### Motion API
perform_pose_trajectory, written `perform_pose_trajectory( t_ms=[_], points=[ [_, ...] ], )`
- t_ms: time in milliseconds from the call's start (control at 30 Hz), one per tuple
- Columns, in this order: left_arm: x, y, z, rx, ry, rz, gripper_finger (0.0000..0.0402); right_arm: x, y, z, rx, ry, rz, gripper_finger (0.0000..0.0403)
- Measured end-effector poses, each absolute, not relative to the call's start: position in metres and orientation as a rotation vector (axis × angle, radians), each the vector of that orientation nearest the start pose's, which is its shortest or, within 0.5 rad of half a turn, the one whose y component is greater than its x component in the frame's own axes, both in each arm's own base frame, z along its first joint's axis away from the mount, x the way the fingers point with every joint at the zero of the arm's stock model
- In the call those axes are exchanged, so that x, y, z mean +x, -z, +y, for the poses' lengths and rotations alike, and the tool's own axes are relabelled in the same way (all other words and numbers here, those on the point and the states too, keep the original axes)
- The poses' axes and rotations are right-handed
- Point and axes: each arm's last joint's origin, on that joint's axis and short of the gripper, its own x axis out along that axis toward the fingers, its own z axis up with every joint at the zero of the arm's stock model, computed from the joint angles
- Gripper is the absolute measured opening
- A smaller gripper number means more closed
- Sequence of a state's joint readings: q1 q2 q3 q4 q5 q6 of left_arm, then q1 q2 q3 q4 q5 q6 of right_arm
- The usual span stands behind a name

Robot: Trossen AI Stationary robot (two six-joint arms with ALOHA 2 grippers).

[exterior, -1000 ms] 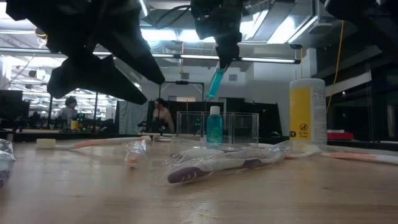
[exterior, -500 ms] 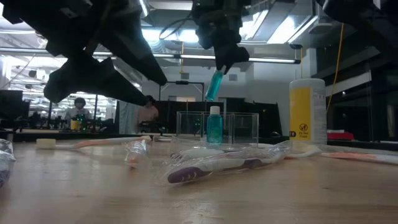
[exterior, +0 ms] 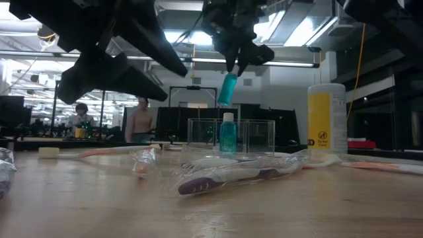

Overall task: Pick & Place toothbrushing station
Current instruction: Put the blue mouthwash into the middle section of the transparent organizer

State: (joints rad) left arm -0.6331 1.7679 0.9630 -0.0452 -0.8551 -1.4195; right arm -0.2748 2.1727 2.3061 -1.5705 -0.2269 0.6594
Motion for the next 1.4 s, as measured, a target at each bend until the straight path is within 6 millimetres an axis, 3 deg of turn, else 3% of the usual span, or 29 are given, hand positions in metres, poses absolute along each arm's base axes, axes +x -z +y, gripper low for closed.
perform_pose_trajectory(
  t_ms=[433, 667, 900, 1400],
  points=[
    [0.290, -0.165, -0.185, -0.830, -0.596, 0.275, 0.0182, 0.404, -0.278, -0.093, 1.021, 0.604, 1.499, 0.0109],
    [0.291, -0.166, -0.185, -0.840, -0.595, 0.256, 0.0182, 0.405, -0.279, -0.097, 1.053, 0.624, 1.468, 0.0109],
    [0.291, -0.166, -0.184, -0.833, -0.596, 0.256, 0.0182, 0.397, -0.298, -0.094, 1.076, 0.610, 1.416, 0.0109],
    [0.294, -0.166, -0.181, -0.845, -0.606, 0.247, 0.0182, 0.394, -0.304, -0.120, 1.118, 0.646, 1.305, 0.0109]
  ],
)
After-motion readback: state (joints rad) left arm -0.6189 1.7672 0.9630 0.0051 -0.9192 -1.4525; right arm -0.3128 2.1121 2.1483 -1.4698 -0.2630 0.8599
